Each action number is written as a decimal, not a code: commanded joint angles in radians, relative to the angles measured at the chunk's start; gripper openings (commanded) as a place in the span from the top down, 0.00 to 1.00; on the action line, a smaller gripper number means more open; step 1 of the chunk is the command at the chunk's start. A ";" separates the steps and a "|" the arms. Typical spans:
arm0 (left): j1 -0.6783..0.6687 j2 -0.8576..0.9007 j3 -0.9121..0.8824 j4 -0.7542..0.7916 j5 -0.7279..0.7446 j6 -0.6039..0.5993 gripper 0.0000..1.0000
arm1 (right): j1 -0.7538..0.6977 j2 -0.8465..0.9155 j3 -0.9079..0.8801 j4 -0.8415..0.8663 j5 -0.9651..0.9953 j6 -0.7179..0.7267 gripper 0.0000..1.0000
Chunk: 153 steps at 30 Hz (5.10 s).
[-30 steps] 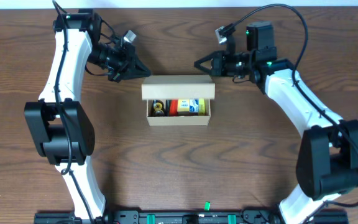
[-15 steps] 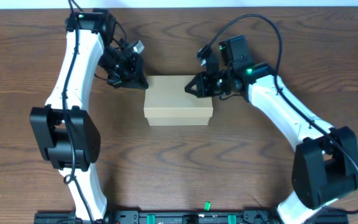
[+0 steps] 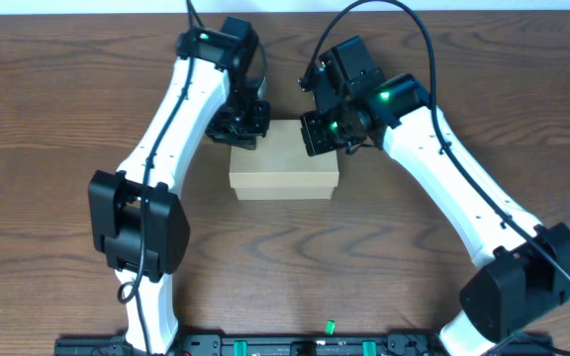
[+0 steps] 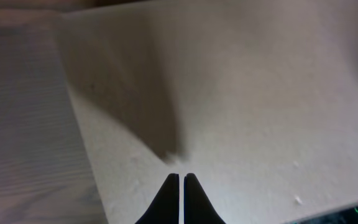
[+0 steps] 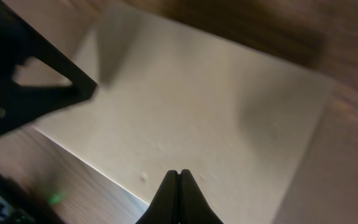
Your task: Pack container
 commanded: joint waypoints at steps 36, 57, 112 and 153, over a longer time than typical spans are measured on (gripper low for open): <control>0.058 -0.163 0.016 0.068 -0.253 -0.224 0.94 | 0.093 0.202 0.003 -0.083 0.180 0.058 0.99; 0.150 -0.263 0.016 -0.028 -0.215 -0.089 0.05 | 0.082 -0.010 0.003 -0.060 0.196 -0.138 0.39; 0.225 -1.517 -0.949 0.227 -0.203 -0.013 0.05 | -0.094 -1.245 -0.840 0.037 0.219 -0.141 0.01; 0.378 -2.065 -1.784 0.639 -0.202 0.253 0.05 | -0.094 -1.245 -0.840 0.037 0.219 -0.141 0.01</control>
